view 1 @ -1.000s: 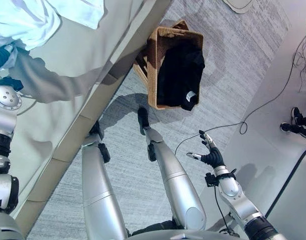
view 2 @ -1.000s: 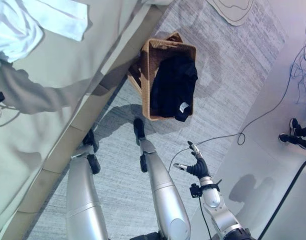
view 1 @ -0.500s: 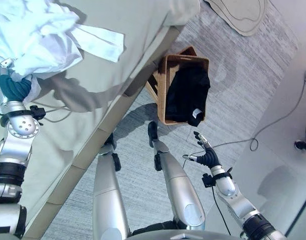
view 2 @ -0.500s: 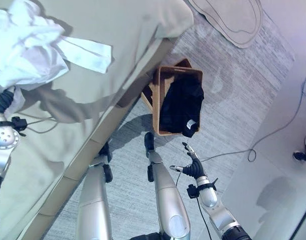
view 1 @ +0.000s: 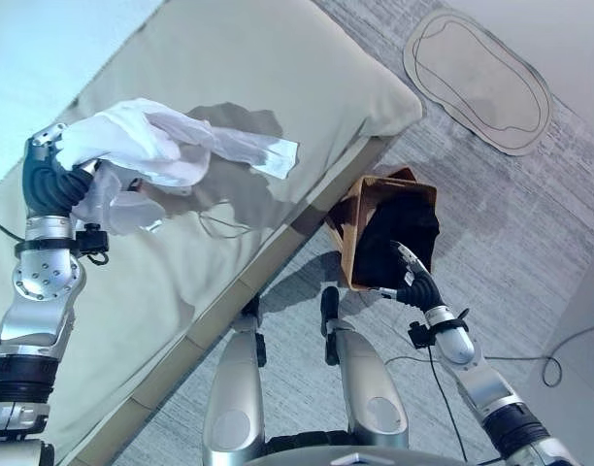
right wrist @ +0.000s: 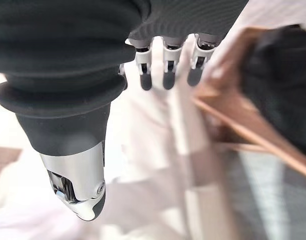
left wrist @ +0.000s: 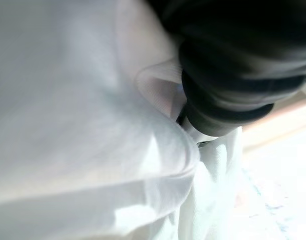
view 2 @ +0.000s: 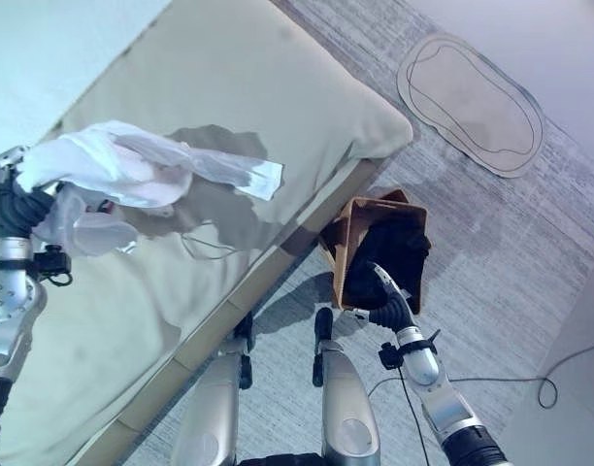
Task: Pick up clothes into the bucket
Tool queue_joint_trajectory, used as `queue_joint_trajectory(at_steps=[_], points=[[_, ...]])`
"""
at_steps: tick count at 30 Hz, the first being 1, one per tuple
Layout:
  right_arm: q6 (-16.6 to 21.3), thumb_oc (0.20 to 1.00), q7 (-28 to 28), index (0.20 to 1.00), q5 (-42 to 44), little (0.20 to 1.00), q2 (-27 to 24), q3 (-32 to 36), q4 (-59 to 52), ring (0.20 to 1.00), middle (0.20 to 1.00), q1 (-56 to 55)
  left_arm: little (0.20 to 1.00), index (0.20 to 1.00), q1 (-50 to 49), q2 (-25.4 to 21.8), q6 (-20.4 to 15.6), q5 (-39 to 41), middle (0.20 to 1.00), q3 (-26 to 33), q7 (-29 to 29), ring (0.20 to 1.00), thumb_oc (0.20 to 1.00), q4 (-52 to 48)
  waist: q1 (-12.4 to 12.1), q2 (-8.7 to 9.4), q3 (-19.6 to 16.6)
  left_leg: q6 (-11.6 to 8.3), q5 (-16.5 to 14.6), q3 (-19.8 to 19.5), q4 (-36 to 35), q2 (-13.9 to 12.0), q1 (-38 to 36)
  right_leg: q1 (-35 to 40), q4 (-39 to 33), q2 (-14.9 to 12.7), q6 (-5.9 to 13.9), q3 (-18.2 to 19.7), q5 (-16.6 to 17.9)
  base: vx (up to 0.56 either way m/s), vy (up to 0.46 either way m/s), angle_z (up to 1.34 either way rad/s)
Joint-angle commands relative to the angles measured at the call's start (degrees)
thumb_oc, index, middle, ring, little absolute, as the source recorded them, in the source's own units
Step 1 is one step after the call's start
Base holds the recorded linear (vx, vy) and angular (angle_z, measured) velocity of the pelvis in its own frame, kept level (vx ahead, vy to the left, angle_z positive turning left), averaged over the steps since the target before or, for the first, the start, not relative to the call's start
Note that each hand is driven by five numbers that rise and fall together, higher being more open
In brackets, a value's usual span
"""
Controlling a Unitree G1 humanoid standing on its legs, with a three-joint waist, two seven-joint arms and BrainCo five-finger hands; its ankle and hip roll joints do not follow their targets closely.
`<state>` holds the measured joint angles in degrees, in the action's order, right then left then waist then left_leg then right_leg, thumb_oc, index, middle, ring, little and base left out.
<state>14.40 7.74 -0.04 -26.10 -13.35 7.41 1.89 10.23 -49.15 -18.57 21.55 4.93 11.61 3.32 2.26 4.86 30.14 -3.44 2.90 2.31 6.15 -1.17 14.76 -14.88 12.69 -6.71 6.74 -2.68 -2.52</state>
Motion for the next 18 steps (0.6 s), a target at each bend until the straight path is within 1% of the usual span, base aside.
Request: queue_joint_trajectory(at_steps=[1, 2, 3, 5, 6, 7, 11, 12, 13, 15, 16, 18], points=[[2.9, 1.0, -3.4, 1.0, 1.1, 1.0, -3.7, 2.9, -8.5, 1.0, 1.0, -0.9, 0.2, 0.2, 0.5, 1.8, -4.8, 4.2, 0.2, -2.0, -7.8, 0.2, 0.2, -6.4, 1.0, -2.89, -7.6, 1.6, -4.3, -1.8, 2.8, 2.0, -1.7, 0.1, -4.2, 0.6, 0.56, -3.4, 4.3, 0.08, -0.022, 0.15], [2.9, 1.0, -3.4, 1.0, 1.1, 1.0, -3.7, 2.9, -8.5, 1.0, 1.0, -0.9, 0.2, 0.2, 0.5, 1.8, -4.7, 4.2, 0.2, -2.0, -7.8, 0.2, 0.2, -6.4, 1.0, -2.85, -7.7, 1.61, -3.9, -1.8, 2.6, 2.0, -1.6, 0.0, -4.4, 0.6, 0.55, -3.4, 4.5, 0.06, -0.009, 0.18], [2.8, 1.0, -4.2, 1.0, 1.4, 1.0, -3.9, 3.1, -9.8, 1.0, 1.0, -0.8, 0.2, 0.2, -0.3, 1.6, -4.4, 4.3, 0.2, -2.4, -9.1, 0.2, 0.2, -7.4, 1.0, -3.13, -8.7, 1.59, -3.8, -1.9, 1.9, 2.1, -2.7, 0.8, -4.4, 0.7, 0.48, -3.5, 4.3, 0.05, -0.018, 0.1], [2.9, 1.0, -5.7, 1.0, 1.5, 1.0, -4.6, 3.0, -12.0, 1.0, 1.0, 0.0, 0.2, 0.2, -1.0, 0.9, -4.1, 5.0, 0.2, -3.5, -11.9, 0.2, 0.2, -9.5, 1.0, -3.64, -10.7, 1.52, -3.6, -1.8, 0.5, 2.1, -4.7, 2.2, -4.4, 0.9, 0.29, -3.6, 3.6, 0.1, -0.024, 0.06], [2.7, 1.0, -7.1, 1.0, 1.6, 1.0, -5.4, 2.5, -14.4, 1.0, 1.0, 1.3, 0.2, 0.2, -1.3, -0.2, -3.6, 6.1, 0.2, -4.4, -14.5, 0.2, 0.2, -11.8, 1.1, -3.97, -12.4, 1.45, -3.5, -1.8, -0.3, 1.9, -6.2, 3.3, -4.0, 1.1, 0.17, -3.7, 2.9, 0.08, -0.017, 0.06], [2.7, 1.0, -7.1, 1.0, 1.6, 1.0, -5.4, 2.5, -14.5, 1.0, 1.0, 1.3, 0.2, 0.2, -1.4, -0.2, -3.6, 6.1, 0.2, -4.3, -14.6, 0.2, 0.2, -11.9, 1.1, -3.95, -12.4, 1.44, -3.5, -1.8, -0.5, 1.9, -6.4, 3.4, -4.0, 1.1, 0.17, -3.7, 2.8, 0.08, -0.029, 0.06], [2.0, 1.0, -10.2, 1.0, 2.7, 1.0, -7.0, 0.0, -16.7, 1.0, 1.0, 4.0, 0.2, 0.2, -0.7, -1.7, -2.5, 8.6, 0.2, -7.6, -19.1, 0.2, 0.2, -14.9, 1.4, -4.14, -15.7, 1.12, -3.0, -1.5, -3.0, 1.3, -10.0, 6.5, -4.7, 1.6, -0.07, -3.8, 2.2, 0.08, -0.036, 0.02], [1.1, 1.0, -12.1, 1.0, 4.3, 1.0, -7.3, -1.8, -16.7, 1.0, 1.0, 5.0, 0.2, 0.2, 0.0, -2.9, -1.9, 10.4, 0.2, -9.4, -21.3, 0.2, 0.2, -16.4, 1.5, -4.08, -17.4, 0.95, -2.8, -1.1, -3.9, 0.9, -11.3, 8.0, -5.8, 1.9, -0.17, -3.9, 2.1, 0.07, -0.046, 0.0], [1.1, 1.0, -12.2, 1.0, 4.3, 1.0, -7.2, -1.8, -16.7, 1.0, 1.0, 5.0, 0.2, 0.2, 0.0, -2.9, -1.9, 10.5, 0.2, -9.4, -21.3, 0.2, 0.2, -16.4, 1.4, -4.07, -17.3, 0.94, -2.8, -1.1, -4.1, 0.9, -11.4, 8.1, -5.9, 1.9, -0.18, -3.9, 2.1, 0.07, -0.045, -0.04], [0.2, 1.0, -14.7, 1.0, 7.3, 1.0, -7.4, -4.1, -17.0, 1.0, 1.0, 6.1, 0.2, 0.2, 1.5, -4.5, -1.2, 12.0, 0.2, -11.7, -23.3, 0.2, 0.2, -18.1, 1.5, -3.93, -18.9, 0.69, -2.5, -0.7, -5.2, 0.5, -12.8, 9.7, -7.2, 2.1, -0.2, -4.2, 2.2, 0.08, -0.042, -0.02], [-0.9, 1.0, -16.7, 1.0, 9.9, 1.0, -7.4, -5.7, -17.2, 1.0, 1.0, 6.5, 0.2, 0.2, 2.7, -5.1, -0.3, 14.0, 0.2, -13.9, -25.3, 0.2, 0.2, -19.4, 1.6, -3.78, -20.3, 0.47, -2.4, -0.3, -5.9, 0.2, -13.9, 11.0, -8.2, 2.1, -0.2, -4.3, 2.2, 0.08, -0.038, 0.02], [-1.4, 1.0, -17.8, 1.0, 11.5, 1.0, -7.2, -6.6, -17.3, 1.0, 1.0, 6.8, 0.2, 0.2, 3.3, -5.3, 0.0, 14.6, 0.2, -15.0, -25.9, 0.2, 0.2, -19.8, 1.6, -3.66, -20.9, 0.38, -2.4, -0.2, -6.3, -0.1, -14.7, 11.8, -8.8, 2.2, -0.2, -4.2, 2.3, 0.07, -0.024, 0.03]])
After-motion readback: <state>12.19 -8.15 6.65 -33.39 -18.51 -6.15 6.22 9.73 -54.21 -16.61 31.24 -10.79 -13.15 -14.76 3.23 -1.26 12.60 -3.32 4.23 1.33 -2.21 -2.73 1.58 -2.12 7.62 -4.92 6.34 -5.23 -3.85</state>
